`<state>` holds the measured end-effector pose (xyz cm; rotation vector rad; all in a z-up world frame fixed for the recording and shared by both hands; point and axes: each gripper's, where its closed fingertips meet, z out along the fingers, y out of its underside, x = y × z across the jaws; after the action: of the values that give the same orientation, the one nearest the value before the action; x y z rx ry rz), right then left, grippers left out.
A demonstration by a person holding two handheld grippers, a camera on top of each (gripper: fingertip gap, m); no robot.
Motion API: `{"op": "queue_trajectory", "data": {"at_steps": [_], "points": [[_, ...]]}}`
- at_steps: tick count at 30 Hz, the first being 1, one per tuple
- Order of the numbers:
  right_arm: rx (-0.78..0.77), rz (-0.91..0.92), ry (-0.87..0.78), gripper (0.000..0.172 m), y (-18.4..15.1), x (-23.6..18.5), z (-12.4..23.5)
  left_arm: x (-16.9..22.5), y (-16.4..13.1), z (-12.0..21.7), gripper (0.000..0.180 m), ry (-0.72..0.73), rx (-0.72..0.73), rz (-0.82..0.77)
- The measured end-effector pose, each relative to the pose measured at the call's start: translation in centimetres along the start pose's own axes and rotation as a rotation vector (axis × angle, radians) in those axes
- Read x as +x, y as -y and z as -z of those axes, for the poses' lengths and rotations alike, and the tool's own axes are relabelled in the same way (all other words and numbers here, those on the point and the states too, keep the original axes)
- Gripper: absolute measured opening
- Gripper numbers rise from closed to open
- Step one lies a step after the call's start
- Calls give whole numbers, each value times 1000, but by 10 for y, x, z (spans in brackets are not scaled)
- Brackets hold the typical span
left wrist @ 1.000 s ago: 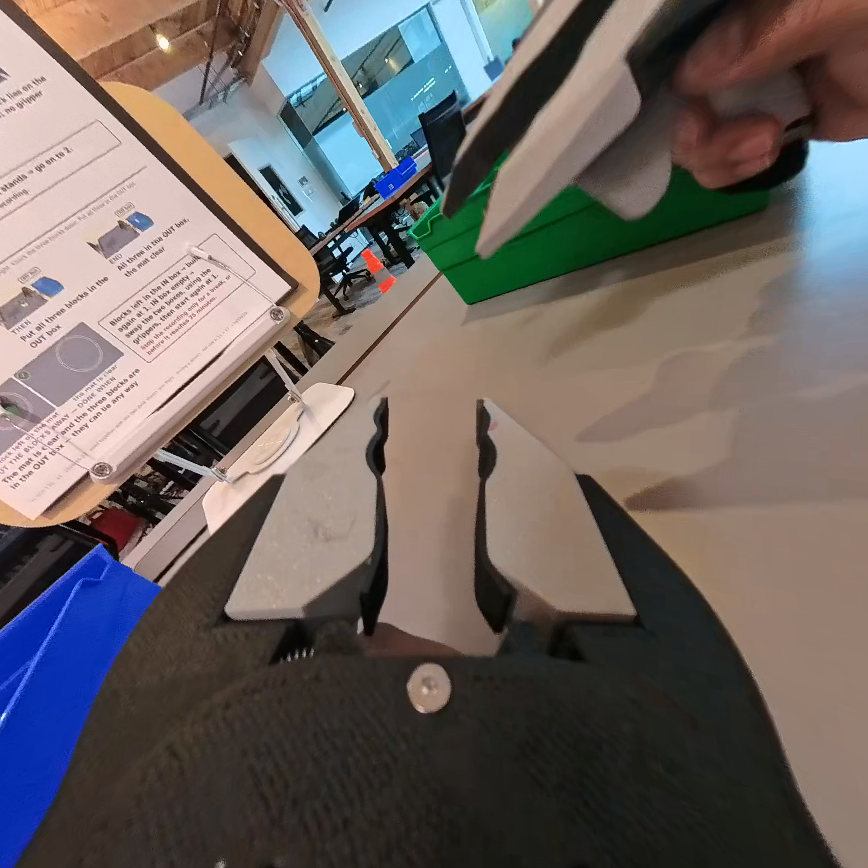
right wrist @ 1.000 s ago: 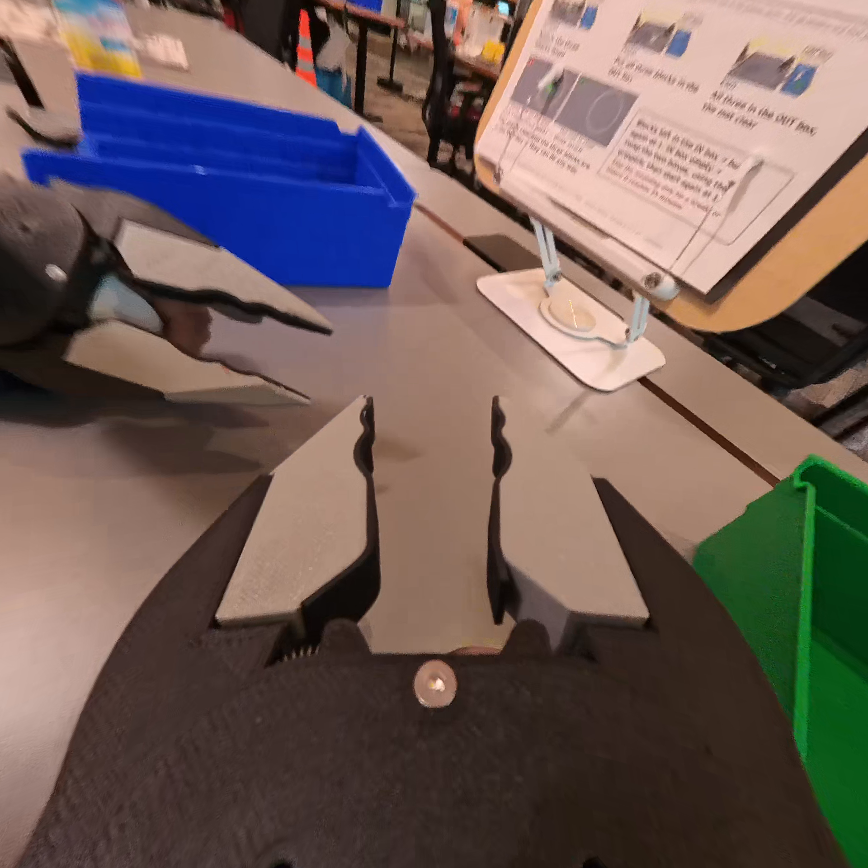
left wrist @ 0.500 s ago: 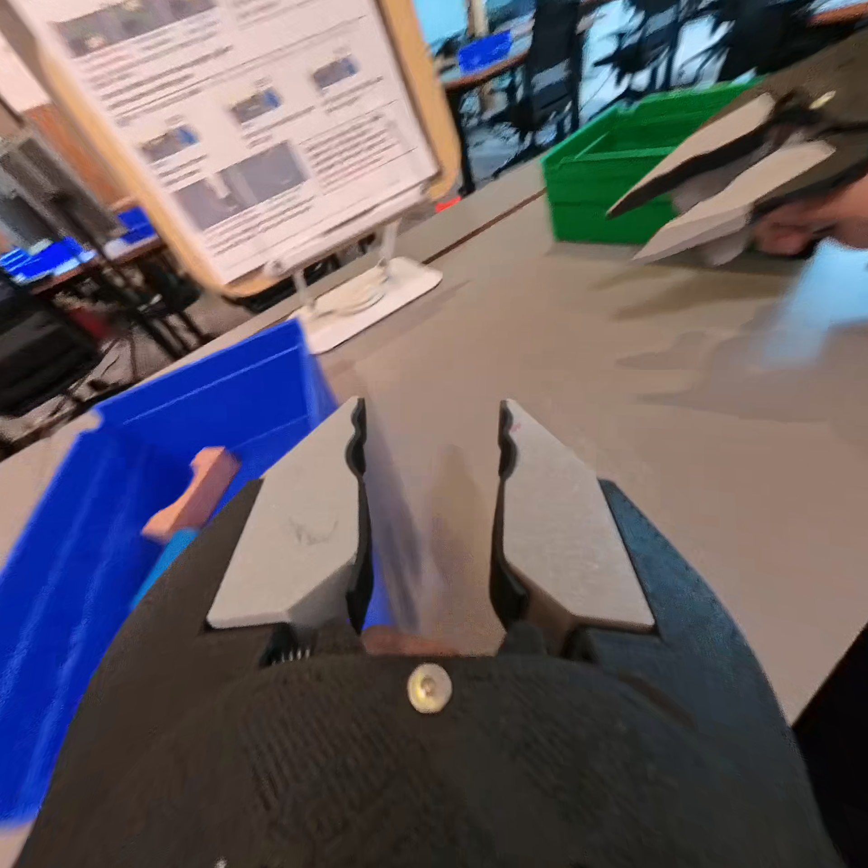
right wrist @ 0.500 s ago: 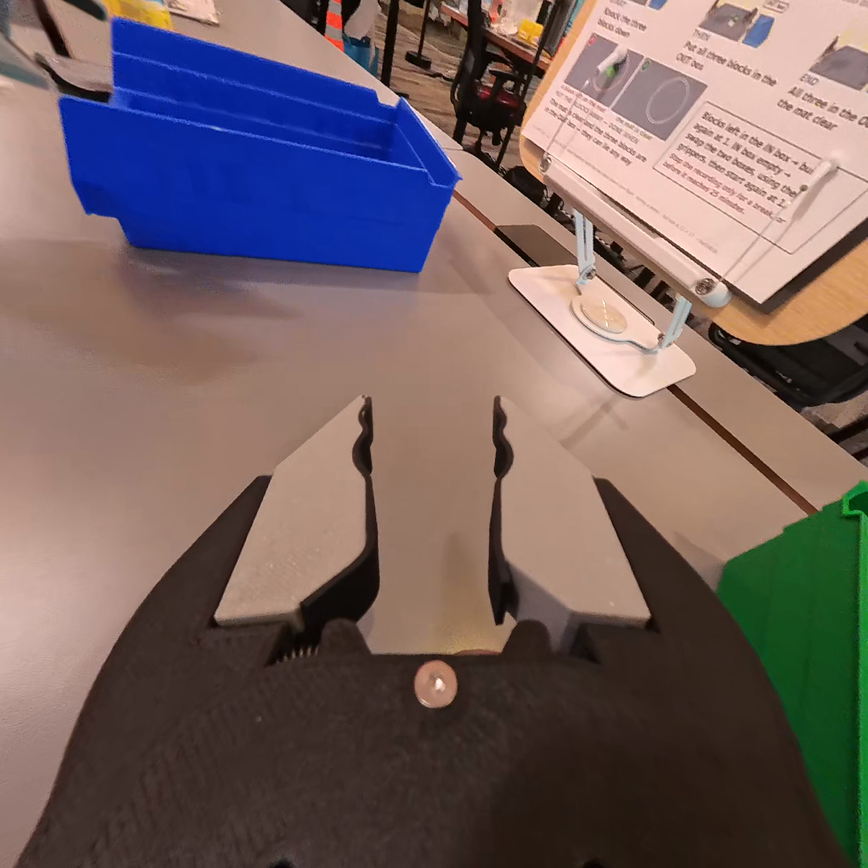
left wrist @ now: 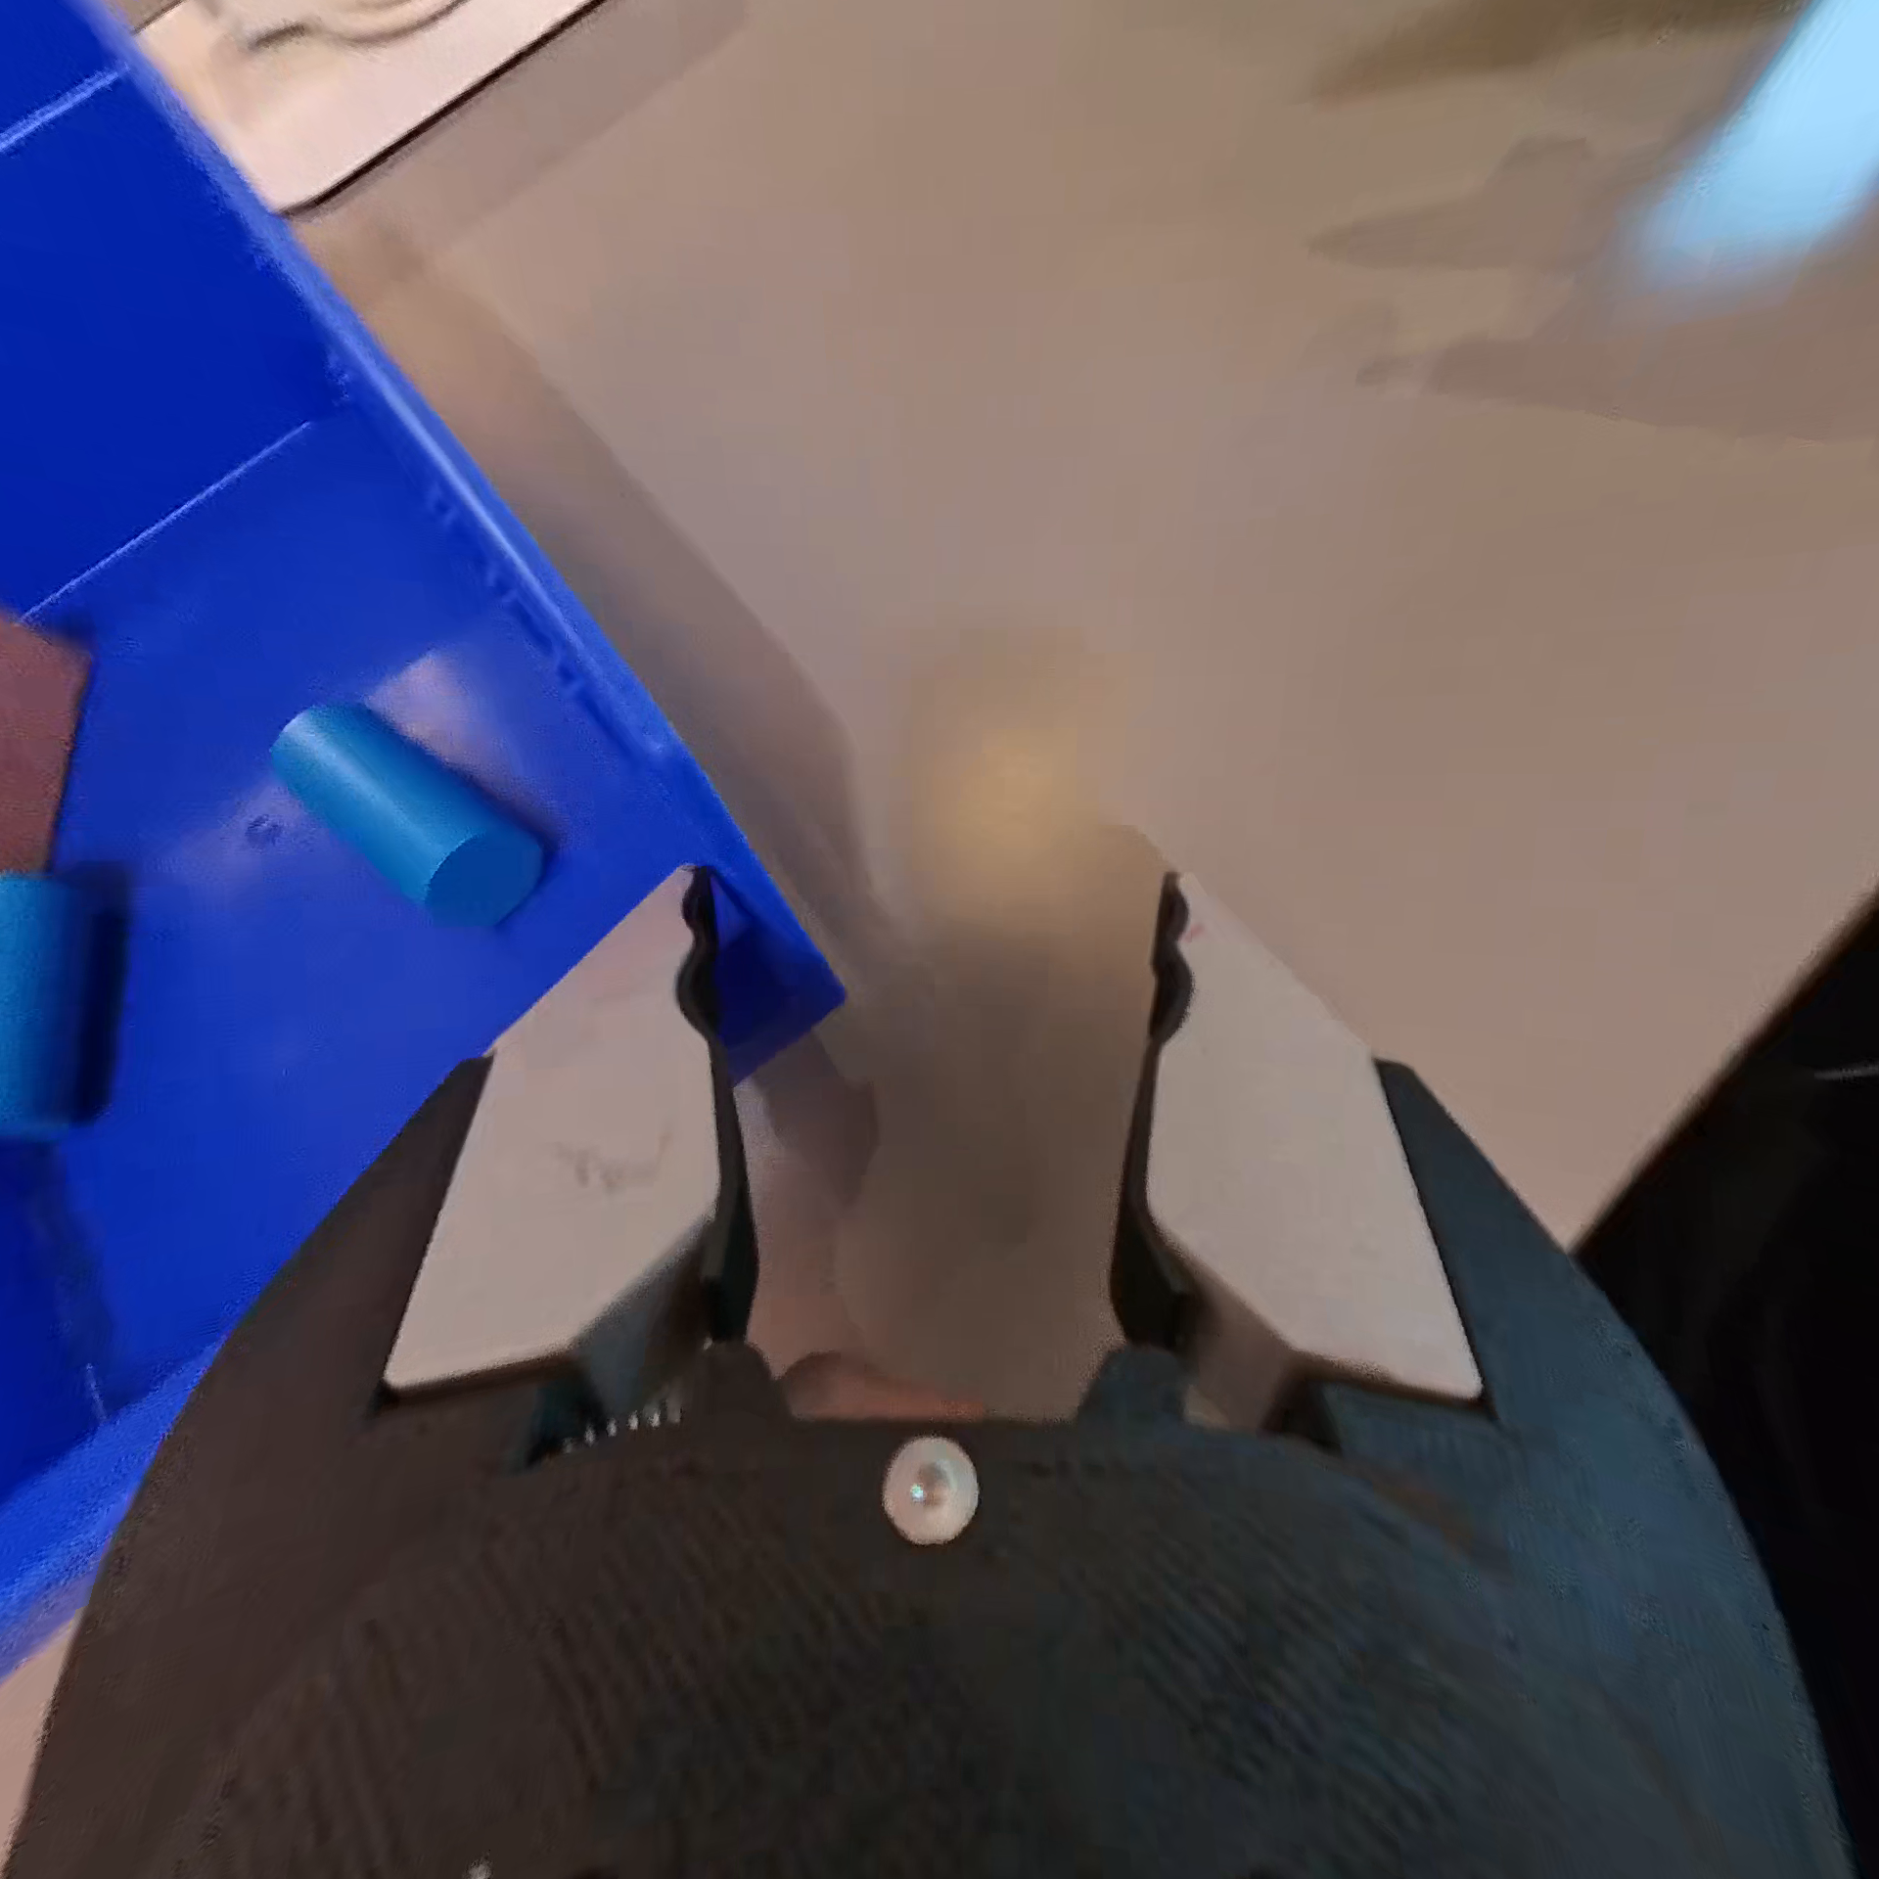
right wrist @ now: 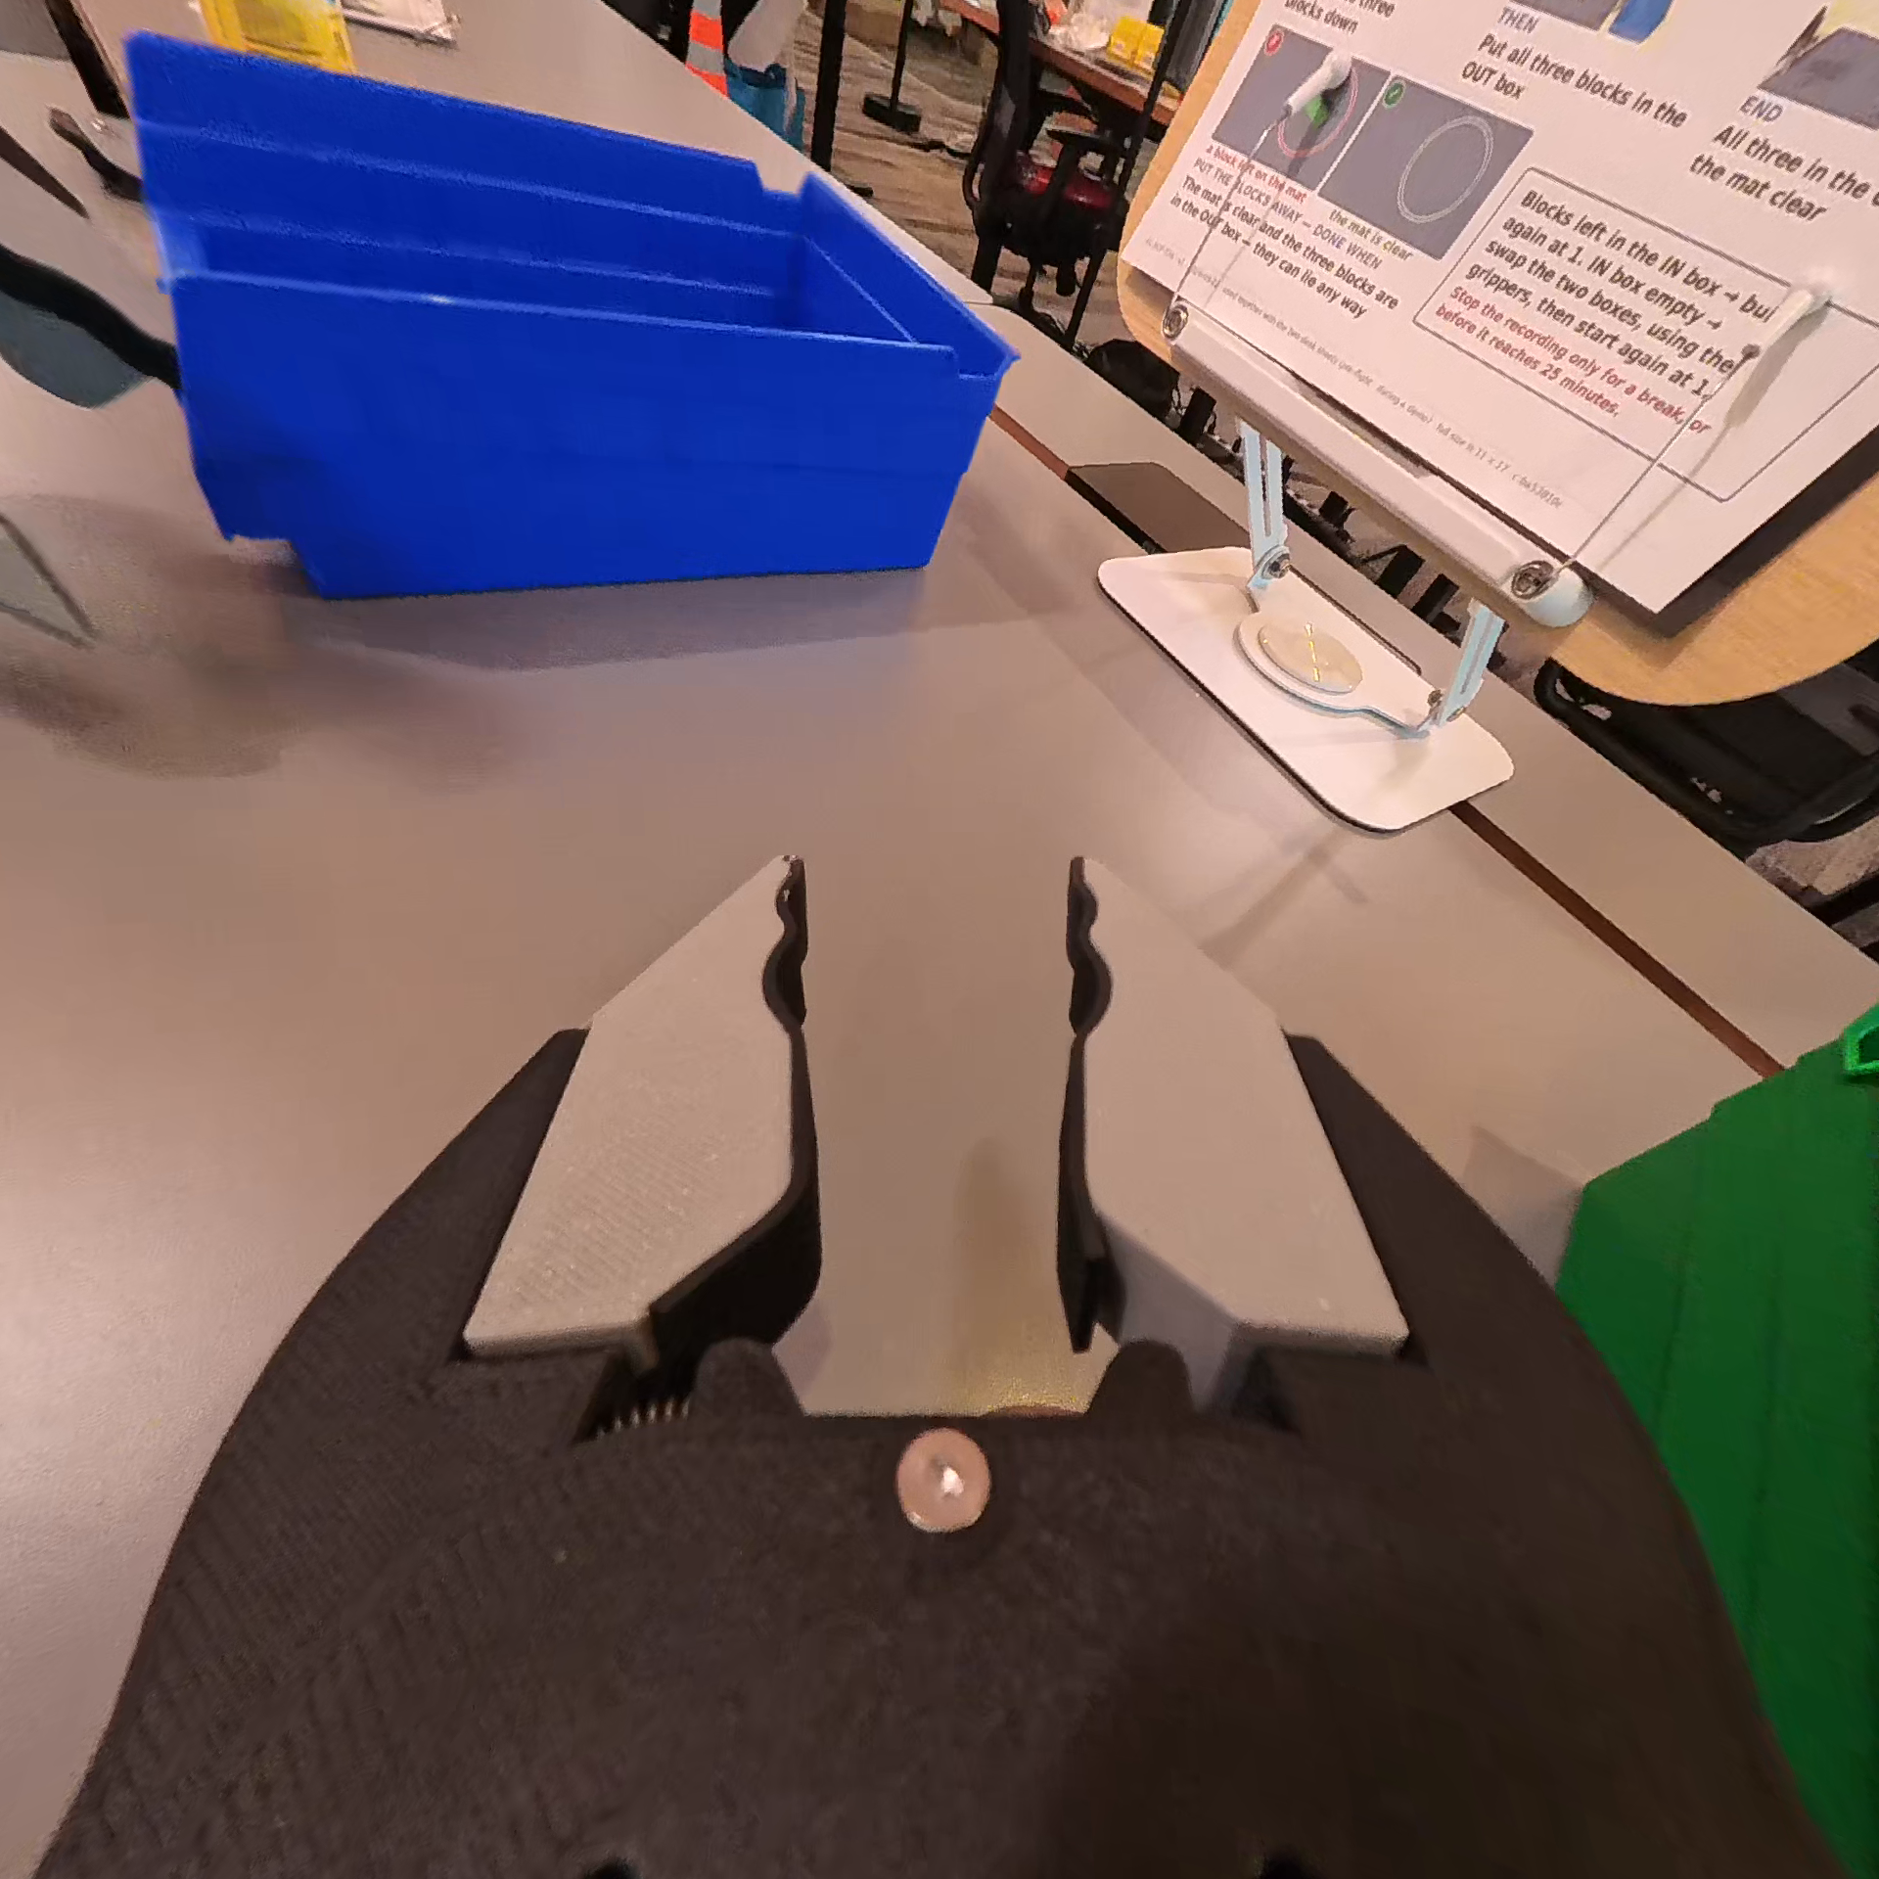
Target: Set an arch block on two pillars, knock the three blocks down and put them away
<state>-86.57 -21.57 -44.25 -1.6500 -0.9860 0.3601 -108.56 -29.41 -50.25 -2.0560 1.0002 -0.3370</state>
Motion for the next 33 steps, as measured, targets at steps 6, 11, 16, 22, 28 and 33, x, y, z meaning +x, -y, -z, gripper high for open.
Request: {"op": "queue_trajectory", "data": {"at_steps": [6,11,16,22,28,33], "points": [[0,0,-7,47,1,1,-1,-62,58,35,58,98,175,167],[-31,21,-16,46,-3,0,-6,-171,57,18,54,387,-64,195],[-55,42,-32,45,-8,2,-8,-240,17,-34,53,508,-379,180],[-46,51,-40,44,-6,5,-6,-267,-29,-59,25,512,-632,188],[-9,16,-17,43,2,3,-3,-255,-3,-58,11,450,-548,121],[16,-4,-19,42,6,6,1,-232,41,-42,11,583,-418,-163]]}}
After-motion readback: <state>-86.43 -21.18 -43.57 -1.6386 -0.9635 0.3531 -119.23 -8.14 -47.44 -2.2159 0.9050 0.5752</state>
